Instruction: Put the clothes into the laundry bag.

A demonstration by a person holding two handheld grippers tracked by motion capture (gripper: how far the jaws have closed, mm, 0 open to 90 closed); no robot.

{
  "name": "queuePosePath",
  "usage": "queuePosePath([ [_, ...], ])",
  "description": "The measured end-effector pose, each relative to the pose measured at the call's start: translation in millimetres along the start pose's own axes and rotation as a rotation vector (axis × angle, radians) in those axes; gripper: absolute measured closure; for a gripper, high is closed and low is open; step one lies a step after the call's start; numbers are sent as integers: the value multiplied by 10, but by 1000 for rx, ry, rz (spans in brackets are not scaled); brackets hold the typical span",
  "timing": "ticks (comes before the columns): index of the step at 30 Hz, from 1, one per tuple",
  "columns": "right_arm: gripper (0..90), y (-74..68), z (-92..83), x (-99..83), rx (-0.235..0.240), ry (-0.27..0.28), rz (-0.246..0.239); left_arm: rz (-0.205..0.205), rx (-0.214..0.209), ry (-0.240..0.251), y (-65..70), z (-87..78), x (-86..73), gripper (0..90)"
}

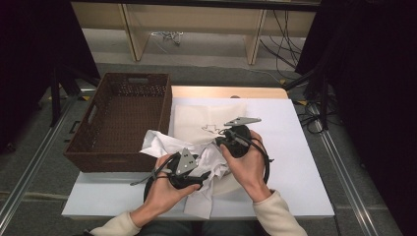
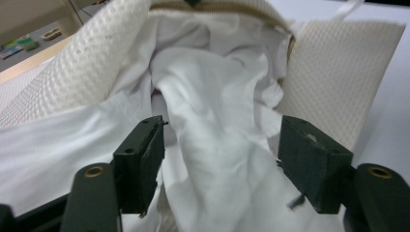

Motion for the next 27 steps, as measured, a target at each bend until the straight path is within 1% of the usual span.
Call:
queuePosePath([
  [1,886,3,-3,-4,-7,-7,-5,0,0,0,0,0,0,317],
  [2,886,5,8,-2,-4,0,-12,6,5,-45,-27,80,-101,317],
  [3,885,-19,5,-3,10,-5,10,-12,-3,-53,-27,135,-147,316],
  [4,885,-4,9,0,5,-3,-16,-18,-4,-68,-38,176,-184,315],
  [5,885,-4,9,0,5,-3,-16,-18,-4,-68,-38,176,-184,315],
  [6,885,-3,12,-1,5,-4,-17,-18,8,-92,-63,216,-222,315],
  [7,885,7,13,-9,-4,-11,-18,-14,5,-112,-79,242,-248,323],
  [8,885,-7,18,-7,-2,-6,0,-28,8,-122,-93,286,-281,358],
  [9,885,-11,6,-13,4,-20,2,-13,8,-137,-107,303,-299,371],
  [10,885,-13,15,-16,9,-20,-1,-16,10,-148,-112,324,-320,387],
  [11,885,-5,19,-16,11,-18,-15,-11,13,-154,-120,341,-332,407],
  [12,885,-5,26,-15,5,-14,-10,-12,17,-161,-120,355,-345,439],
  [13,885,-21,21,-15,6,-20,8,-12,17,-161,-120,355,-345,459],
  [14,885,-16,23,-15,5,-19,0,-21,12,-179,-124,389,-370,479],
  [16,885,-22,19,-14,3,-21,4,-45,4,-182,-121,418,-381,520],
  [17,884,-10,27,-11,1,-10,-13,-45,4,-182,-121,418,-381,538],
  [18,885,-8,30,-12,4,-10,-16,-70,-9,-185,-121,432,-380,559],
  [19,885,-8,30,-12,4,-10,-16,-70,-9,-185,-121,432,-380,579],
  [20,885,-8,31,-13,5,-11,-15,-57,1,-191,-133,432,-375,608],
  [21,884,-9,32,-13,5,-11,-14,-62,-3,-190,-127,435,-376,627],
  [22,885,-9,32,-13,5,-11,-15,-62,2,-191,-127,435,-377,647],
  [23,885,-11,31,-13,9,-10,-22,-61,-5,-190,-120,435,-377,666],
  [24,885,-19,34,-10,12,-6,-15,-57,-4,-193,-122,435,-378,684],
  [25,885,-9,33,-13,21,-6,-30,-60,-6,-190,-119,434,-377,701],
  [27,885,-27,18,-17,9,-17,-10,-61,-6,-189,-119,435,-376,747],
])
Point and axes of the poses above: each handheld gripper's, and its own axes: z roughly forward along the jaws, x roughly out of its top, y roughly to its right, the point moved 6 cm from there along z, roughly forward along the jaws, and after that the axes turned 14 degrees about -z, right-handed, at the moved point
